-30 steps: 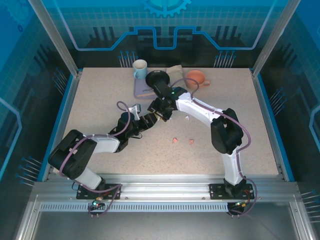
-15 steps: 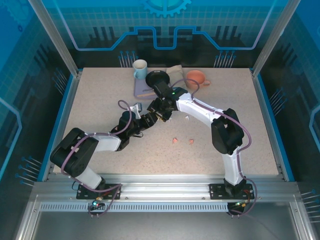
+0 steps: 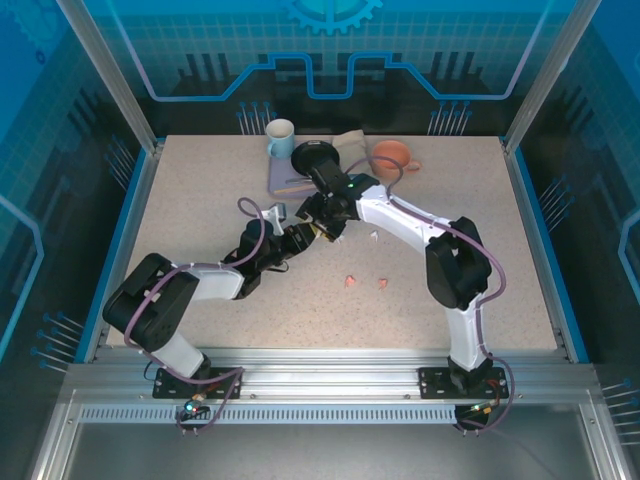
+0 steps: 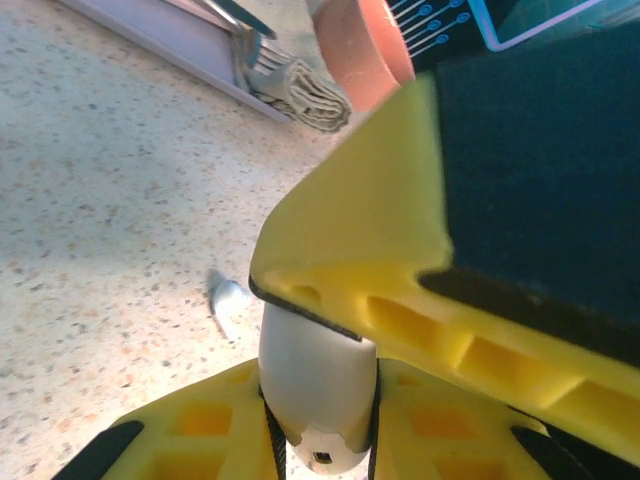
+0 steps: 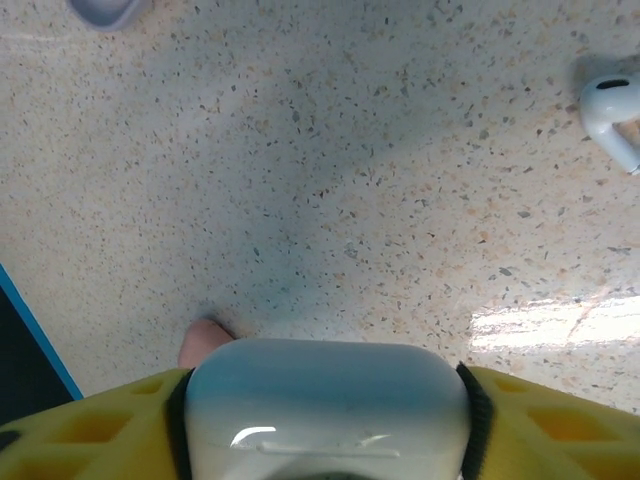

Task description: Insert wireless bluetooth earbuds into charging case

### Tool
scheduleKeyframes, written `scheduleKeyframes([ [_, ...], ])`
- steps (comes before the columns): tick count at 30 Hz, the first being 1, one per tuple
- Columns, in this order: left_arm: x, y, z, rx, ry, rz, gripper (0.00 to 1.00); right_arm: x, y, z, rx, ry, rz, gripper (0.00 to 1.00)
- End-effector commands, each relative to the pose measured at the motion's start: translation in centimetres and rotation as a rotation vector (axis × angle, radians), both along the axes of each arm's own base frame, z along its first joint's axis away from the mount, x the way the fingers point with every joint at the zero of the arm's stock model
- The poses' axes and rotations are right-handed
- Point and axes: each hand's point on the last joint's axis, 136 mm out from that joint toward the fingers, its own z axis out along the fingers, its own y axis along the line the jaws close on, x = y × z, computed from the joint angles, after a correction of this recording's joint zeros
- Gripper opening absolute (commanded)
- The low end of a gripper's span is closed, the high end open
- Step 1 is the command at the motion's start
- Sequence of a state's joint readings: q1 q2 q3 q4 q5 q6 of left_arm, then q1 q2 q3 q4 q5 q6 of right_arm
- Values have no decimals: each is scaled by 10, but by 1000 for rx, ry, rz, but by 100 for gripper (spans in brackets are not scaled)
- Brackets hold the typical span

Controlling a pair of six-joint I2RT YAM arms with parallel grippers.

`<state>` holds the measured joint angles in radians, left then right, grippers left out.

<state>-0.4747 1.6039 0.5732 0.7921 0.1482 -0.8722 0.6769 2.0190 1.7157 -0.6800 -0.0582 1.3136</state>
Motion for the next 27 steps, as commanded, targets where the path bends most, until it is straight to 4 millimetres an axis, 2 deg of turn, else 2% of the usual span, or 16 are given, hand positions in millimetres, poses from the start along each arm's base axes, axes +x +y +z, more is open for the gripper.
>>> scheduleKeyframes([
  [1,3,-8,12,18,-33,-32,2,1,-9,27,32,-40,3,79],
  [5,-8,-8,13,57,-6,-83,0,16,-38,54,24,-137,-9,90],
  [8,-20,-8,22,96,-3,-148,0,20,-63,70,18,-214,31,92],
  [10,-26,-7,32,112,2,-211,0,21,-77,73,17,-272,92,93],
  [12,-33,-7,44,120,-2,-282,0,22,-81,73,26,-354,204,92],
  [16,-46,-1,65,128,-10,-394,0,10,-77,81,61,-621,455,89],
  [20,-52,4,72,124,7,-464,0,-10,-78,100,180,-802,563,88],
  [27,-53,-1,71,121,44,-534,0,-30,-63,109,327,-863,683,86],
])
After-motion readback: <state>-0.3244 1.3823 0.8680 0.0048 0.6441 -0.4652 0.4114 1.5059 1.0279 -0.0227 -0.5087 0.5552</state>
